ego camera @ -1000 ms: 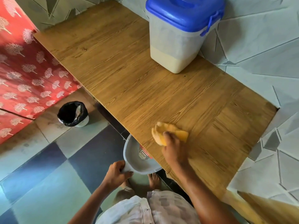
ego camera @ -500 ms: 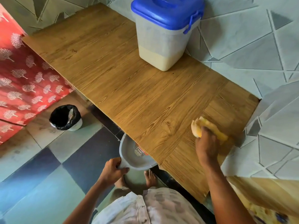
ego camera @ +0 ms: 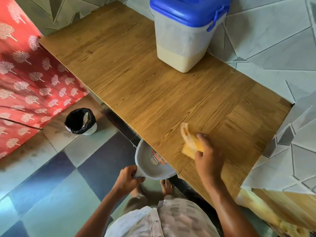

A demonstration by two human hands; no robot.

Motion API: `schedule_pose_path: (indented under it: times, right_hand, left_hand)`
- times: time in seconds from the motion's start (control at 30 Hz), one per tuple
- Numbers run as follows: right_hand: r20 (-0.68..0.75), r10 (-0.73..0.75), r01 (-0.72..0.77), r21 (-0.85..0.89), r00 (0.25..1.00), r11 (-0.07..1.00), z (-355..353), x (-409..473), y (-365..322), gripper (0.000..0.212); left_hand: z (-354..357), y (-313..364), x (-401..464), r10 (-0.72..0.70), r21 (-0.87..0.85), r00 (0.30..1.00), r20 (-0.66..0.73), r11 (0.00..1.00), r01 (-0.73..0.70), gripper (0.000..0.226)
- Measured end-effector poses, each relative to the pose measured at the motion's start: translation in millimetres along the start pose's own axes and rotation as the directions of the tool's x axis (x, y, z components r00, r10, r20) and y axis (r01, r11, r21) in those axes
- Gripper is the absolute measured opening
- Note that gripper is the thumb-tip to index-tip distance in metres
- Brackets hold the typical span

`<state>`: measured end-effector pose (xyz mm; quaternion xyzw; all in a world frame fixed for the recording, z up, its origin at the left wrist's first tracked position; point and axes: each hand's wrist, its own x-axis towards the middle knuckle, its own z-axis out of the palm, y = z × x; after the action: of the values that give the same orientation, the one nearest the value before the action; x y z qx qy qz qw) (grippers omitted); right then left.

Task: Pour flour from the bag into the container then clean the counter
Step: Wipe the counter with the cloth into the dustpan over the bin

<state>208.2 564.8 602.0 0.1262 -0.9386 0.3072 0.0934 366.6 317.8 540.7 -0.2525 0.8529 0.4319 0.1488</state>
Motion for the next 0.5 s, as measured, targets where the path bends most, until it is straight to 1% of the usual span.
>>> schedule_pose_path:
  times: [0.03,0.07,0.13,0.17,0.23,0.3,0.33,0.4,0.43,0.5]
  right_hand:
    - [0.0,0.046,-0.046,-0.079,0.999,0.996,2.8,1.6,6.9,0.052]
    - [0.032,0.091,-0.086,-0.118,0.995,0.989,8.4,0.2,8.3,0.051]
    - [0.12,0.127,-0.115,-0.103,0.985,0.988,25.6,-11.2,-2.8,0.052]
    - [0.162,0.099,-0.089,-0.066,0.982,0.994,35.4,-20.2,-13.0,0.054]
    - [0.269,-0.005,-0.014,0.068,0.963,0.998,54.0,-39.4,-36.5,0.057]
    - [0.406,-0.109,0.012,0.234,0.907,0.972,64.7,-47.9,-62.3,0.056]
    - [0.454,-0.134,-0.011,0.301,0.881,0.954,69.1,-47.1,-72.6,0.056]
    - [0.514,-0.109,-0.121,0.393,0.851,0.912,76.9,-40.7,-88.4,0.056]
    - [0.516,-0.1,-0.158,0.432,0.851,0.888,79.4,-36.8,-96.4,0.056]
    - [0.481,-0.103,-0.175,0.498,0.871,0.849,83.0,-29.0,-112.5,0.058]
  left_hand:
    - [-1.7,1.4,-0.4,0.012,0.005,1.0,0.002,1.0,-0.012,0.021]
    - [-3.6,1.5,-0.5,0.021,0.015,1.0,0.006,1.0,-0.021,0.026]
    - [-6.2,-0.9,-0.9,0.029,0.035,0.999,0.02,0.999,-0.029,0.038]
    - [-7.3,-3.3,-1.2,0.026,0.044,1.0,0.016,0.999,-0.027,0.038]
    - [-9.9,-8.4,-1.9,0.009,0.053,1.0,0.0,0.999,-0.009,0.032]
    - [-12.0,-15.7,-2.5,-0.014,0.025,1.0,-0.018,1.0,0.014,0.028]
    - [-13.6,-18.7,-3.2,-0.019,0.008,0.999,-0.031,1.0,0.019,0.029]
    - [-17.9,-24.8,-5.0,-0.033,-0.021,0.998,-0.049,0.999,0.032,0.029]
    - [-20.5,-27.9,-5.2,-0.041,-0.037,0.998,-0.055,0.999,0.039,0.029]
    - [-27.4,-36.8,-5.2,-0.06,-0.08,0.995,-0.083,0.995,0.053,0.032]
